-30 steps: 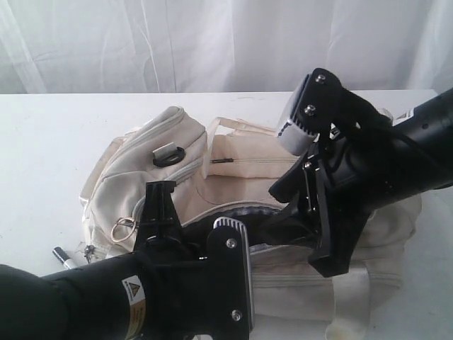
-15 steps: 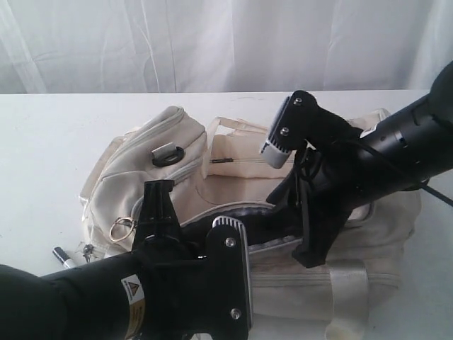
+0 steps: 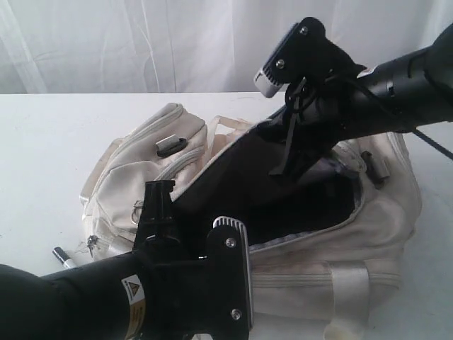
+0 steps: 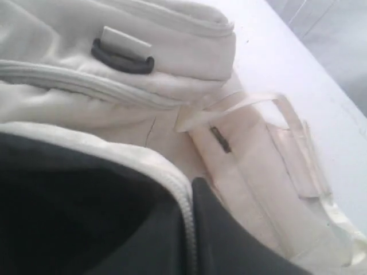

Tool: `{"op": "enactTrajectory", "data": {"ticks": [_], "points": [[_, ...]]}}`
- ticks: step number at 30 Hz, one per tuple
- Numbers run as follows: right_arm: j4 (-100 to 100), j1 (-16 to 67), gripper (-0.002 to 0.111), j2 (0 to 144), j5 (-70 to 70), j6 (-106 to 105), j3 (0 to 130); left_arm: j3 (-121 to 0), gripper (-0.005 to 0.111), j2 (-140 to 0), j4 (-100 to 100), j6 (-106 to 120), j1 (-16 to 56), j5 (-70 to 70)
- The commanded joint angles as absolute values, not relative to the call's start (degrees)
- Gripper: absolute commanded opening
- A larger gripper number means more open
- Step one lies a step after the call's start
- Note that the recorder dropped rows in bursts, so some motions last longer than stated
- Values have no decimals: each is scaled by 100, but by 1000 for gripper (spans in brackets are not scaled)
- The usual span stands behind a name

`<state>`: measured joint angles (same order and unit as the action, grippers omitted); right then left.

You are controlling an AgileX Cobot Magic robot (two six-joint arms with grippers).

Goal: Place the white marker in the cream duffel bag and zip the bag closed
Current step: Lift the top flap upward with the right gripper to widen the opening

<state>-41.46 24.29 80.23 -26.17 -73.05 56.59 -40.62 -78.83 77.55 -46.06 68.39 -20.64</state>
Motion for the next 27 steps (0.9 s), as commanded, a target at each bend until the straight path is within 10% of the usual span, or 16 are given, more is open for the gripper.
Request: {"op": "enactTrajectory", "data": {"ticks": [1, 27], "points": [[-4152, 2400, 2, 8108, -2032, -7324, 6017, -4077, 0, -7869, 7720, -4804, 6868, -2145], [-3826, 2018, 2, 9402, -1282, -7324, 7595, -4077, 0, -7869, 7419, -4782, 6868, -2053]]}}
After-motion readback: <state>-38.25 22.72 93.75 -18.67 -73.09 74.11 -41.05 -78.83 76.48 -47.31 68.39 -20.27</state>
